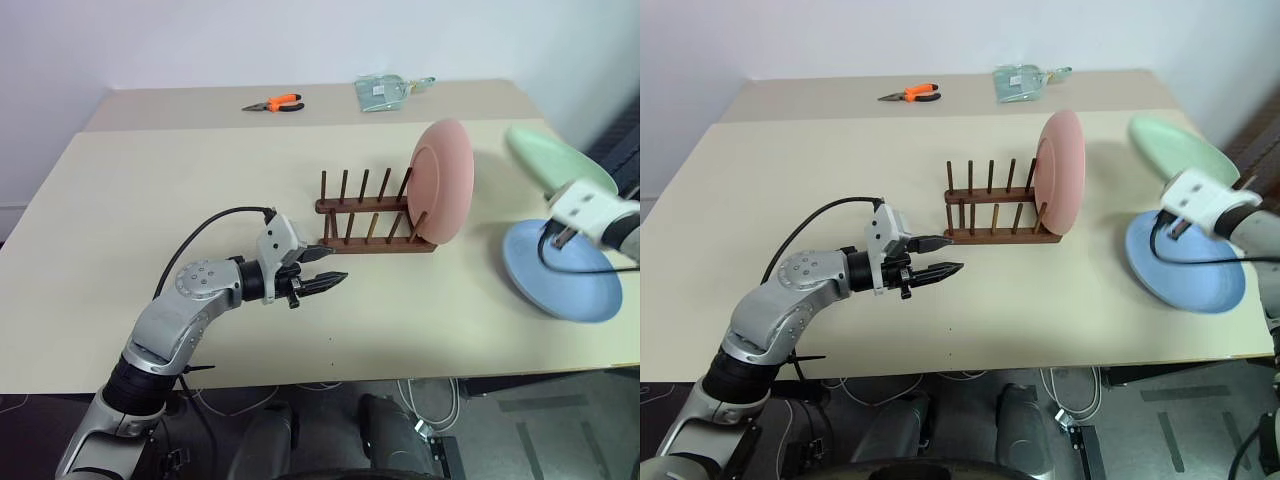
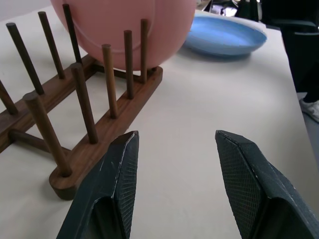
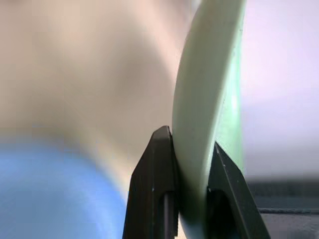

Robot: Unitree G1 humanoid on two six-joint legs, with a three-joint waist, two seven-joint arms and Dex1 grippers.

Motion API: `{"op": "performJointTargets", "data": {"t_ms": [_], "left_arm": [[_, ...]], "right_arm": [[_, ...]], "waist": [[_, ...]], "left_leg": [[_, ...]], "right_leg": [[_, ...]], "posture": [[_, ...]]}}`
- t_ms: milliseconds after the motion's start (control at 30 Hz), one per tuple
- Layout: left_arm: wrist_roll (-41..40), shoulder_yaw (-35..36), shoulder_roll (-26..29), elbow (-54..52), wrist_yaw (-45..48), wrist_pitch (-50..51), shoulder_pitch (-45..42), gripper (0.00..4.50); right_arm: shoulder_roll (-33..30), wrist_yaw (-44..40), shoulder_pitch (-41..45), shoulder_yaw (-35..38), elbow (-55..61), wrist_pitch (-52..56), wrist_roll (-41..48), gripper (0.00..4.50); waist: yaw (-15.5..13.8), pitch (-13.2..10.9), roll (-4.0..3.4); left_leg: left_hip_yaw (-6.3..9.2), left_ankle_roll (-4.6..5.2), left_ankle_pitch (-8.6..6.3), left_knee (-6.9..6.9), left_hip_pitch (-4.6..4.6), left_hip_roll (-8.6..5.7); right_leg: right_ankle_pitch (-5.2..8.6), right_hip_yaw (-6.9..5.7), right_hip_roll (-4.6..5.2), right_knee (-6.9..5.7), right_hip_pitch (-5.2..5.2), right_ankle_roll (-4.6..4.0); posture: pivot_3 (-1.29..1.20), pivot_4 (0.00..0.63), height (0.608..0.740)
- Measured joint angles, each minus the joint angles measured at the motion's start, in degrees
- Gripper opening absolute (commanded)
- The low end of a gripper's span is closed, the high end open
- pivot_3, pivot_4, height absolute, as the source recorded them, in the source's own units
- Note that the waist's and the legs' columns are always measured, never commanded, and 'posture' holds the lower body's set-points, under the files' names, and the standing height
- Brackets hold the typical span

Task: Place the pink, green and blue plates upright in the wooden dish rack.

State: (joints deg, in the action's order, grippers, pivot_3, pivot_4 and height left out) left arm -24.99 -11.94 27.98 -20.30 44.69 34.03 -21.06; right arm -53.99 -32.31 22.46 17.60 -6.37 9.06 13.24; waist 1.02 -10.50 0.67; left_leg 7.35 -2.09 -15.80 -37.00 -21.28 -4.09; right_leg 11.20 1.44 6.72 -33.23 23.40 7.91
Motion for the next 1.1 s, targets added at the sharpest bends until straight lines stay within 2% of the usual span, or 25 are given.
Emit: {"op": "performJointTargets", "data": {"t_ms": [133,200,267,367,500,667,1100], "left_arm": [[0.6,0.7,0.0,2.0,0.1,-1.4,-0.1,2.49],[0.7,2.2,0.1,3.4,0.0,-1.9,-0.1,2.49],[0.7,3.8,0.6,4.7,-0.1,-2.4,-0.2,2.49],[0.8,6.4,1.3,5.9,-0.5,-3.5,-0.2,2.49],[0.8,10.1,4.4,6.6,-0.7,-4.3,1.6,2.49],[0.7,11.2,5.5,6.6,-0.4,-4.4,3.5,2.49],[0.6,10.5,4.0,5.6,-0.3,-4.3,3.5,2.49]], "right_arm": [[5.1,7.2,11.6,13.2,14.6,20.7,29.6,0.03],[6.4,11.4,14.9,16.3,19.5,26.3,41.0,0.03],[11.1,18.0,17.1,15.7,23.9,30.6,52.1,0.03],[17.5,27.8,16.8,9.6,28.6,34.7,61.8,0.03],[22.6,39.2,14.3,2.9,31.3,36.9,67.1,0.03],[25.8,48.4,11.7,-2.3,32.6,37.0,68.1,0.03],[23.5,56.3,6.4,-5.4,36.3,37.3,67.7,0.03]], "waist": [[-0.7,0.0,-0.10],[-1.2,0.1,0.09],[-1.3,0.1,0.14],[-1.2,0.1,0.08],[-1.5,0.1,0.08],[-1.8,0.1,0.07],[-1.5,0.1,0.07]], "left_leg": [[0.22,0.00,0.00,-0.03,-0.07,0.00],[0.30,0.01,-0.01,-0.02,-0.09,0.00],[0.28,0.02,-0.01,-0.03,-0.08,0.01],[0.28,0.02,-0.01,-0.02,-0.12,0.02],[0.28,0.01,-0.01,0.04,-0.16,-0.02],[0.26,0.01,0.00,0.00,-0.18,-0.05],[0.22,0.01,-0.01,0.04,-0.15,-0.02]], "right_leg": [[0.07,-0.13,0.00,0.04,-0.03,-0.14],[0.08,-0.22,0.00,0.10,-0.05,-0.15],[0.08,-0.21,0.01,0.10,-0.06,-0.16],[0.08,-0.16,0.02,0.02,0.07,-0.17],[0.07,-0.18,0.02,0.02,0.15,-0.15],[0.07,-0.18,0.03,0.03,0.13,-0.16],[0.08,-0.18,0.00,0.03,0.14,-0.16]], "posture": [[0.00,0.150,0.740],[0.00,0.150,0.740],[0.00,0.150,0.740],[0.00,0.150,0.740],[0.00,0.150,0.740],[0.00,0.150,0.740],[0.00,0.150,0.740]]}}
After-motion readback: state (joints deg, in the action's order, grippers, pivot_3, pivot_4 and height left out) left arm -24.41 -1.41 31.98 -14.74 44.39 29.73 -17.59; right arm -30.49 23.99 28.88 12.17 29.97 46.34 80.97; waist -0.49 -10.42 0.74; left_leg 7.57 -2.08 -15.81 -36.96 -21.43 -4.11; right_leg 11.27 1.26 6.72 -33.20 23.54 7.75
